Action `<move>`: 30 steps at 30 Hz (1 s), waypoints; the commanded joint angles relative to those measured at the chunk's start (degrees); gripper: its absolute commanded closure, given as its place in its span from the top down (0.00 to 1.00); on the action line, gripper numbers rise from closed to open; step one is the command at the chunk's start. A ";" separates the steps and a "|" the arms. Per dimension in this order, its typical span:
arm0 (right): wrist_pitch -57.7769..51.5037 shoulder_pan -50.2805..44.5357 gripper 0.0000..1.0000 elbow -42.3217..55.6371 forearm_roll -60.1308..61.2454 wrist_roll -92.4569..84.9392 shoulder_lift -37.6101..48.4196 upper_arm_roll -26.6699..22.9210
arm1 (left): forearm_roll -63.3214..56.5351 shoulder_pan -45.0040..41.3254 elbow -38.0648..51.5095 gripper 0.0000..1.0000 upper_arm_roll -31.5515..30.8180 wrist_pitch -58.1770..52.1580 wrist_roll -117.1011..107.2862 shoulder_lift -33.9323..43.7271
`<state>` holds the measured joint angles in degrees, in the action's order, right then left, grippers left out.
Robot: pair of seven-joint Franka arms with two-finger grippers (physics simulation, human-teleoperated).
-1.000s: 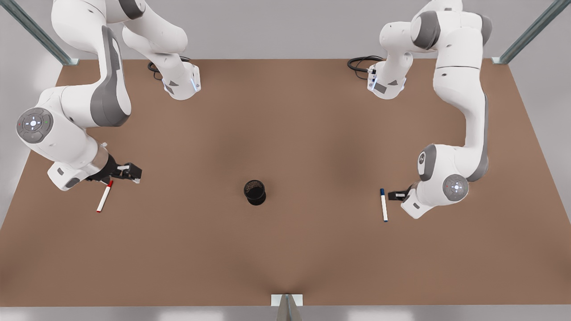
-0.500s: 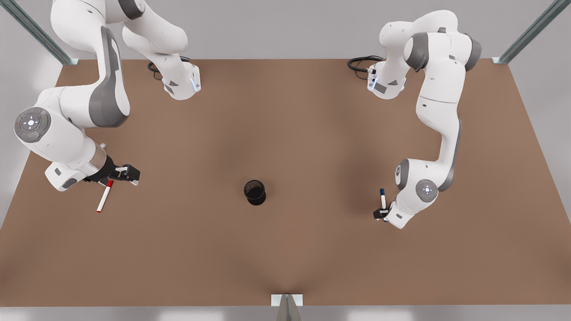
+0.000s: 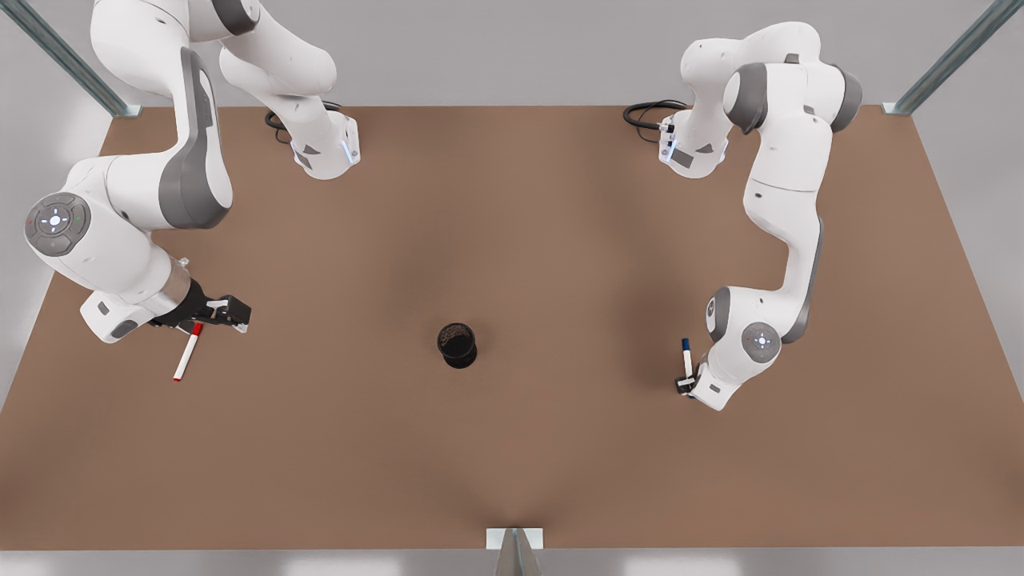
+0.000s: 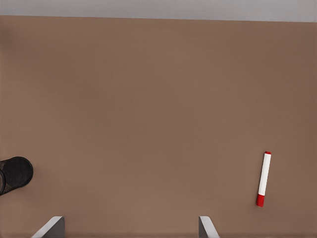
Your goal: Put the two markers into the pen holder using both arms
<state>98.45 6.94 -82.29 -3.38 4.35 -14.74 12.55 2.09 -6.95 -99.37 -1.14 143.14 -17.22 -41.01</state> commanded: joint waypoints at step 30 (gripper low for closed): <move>26.44 15.73 1.00 -11.84 -5.23 -13.40 -15.66 -0.68 | -0.16 -0.08 3.48 0.24 -0.09 -4.18 -3.00 -0.73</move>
<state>119.61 22.33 -93.96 -6.39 -0.41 -30.30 12.10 1.45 -7.03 -96.34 -1.14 142.01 -20.14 -41.84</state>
